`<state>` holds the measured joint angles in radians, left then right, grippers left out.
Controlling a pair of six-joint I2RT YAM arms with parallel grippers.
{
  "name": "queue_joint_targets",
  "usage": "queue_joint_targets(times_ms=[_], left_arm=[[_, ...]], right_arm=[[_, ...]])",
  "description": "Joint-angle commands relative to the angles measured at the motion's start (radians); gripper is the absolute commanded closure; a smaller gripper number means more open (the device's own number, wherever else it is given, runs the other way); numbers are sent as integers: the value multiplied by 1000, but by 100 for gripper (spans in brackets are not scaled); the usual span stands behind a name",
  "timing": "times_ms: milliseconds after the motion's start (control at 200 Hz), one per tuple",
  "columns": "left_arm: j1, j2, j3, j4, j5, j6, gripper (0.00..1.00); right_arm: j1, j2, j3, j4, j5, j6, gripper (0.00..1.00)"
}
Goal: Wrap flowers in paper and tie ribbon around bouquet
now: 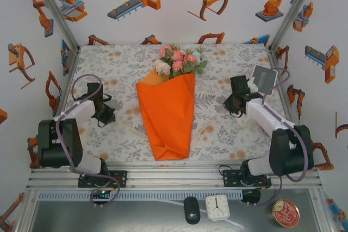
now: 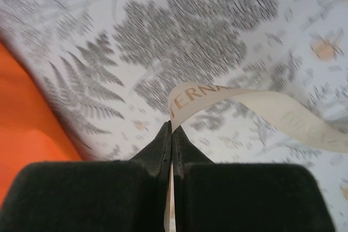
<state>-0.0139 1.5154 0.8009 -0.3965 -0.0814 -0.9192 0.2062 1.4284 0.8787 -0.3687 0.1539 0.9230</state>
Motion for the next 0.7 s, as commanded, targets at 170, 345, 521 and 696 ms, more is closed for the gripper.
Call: queue_joint_targets(times_ms=[170, 345, 521, 696], left_arm=[[1, 206, 213, 135, 62, 19, 100], [-6, 264, 254, 126, 82, 51, 100], [-34, 214, 234, 144, 110, 60, 89], [-43, 43, 228, 32, 74, 120, 31]], right_arm=[[-28, 198, 185, 100, 35, -56, 100], [-39, 256, 245, 111, 33, -89, 100], [-39, 254, 237, 128, -29, -110, 100], [-60, 188, 208, 66, -74, -221, 48]])
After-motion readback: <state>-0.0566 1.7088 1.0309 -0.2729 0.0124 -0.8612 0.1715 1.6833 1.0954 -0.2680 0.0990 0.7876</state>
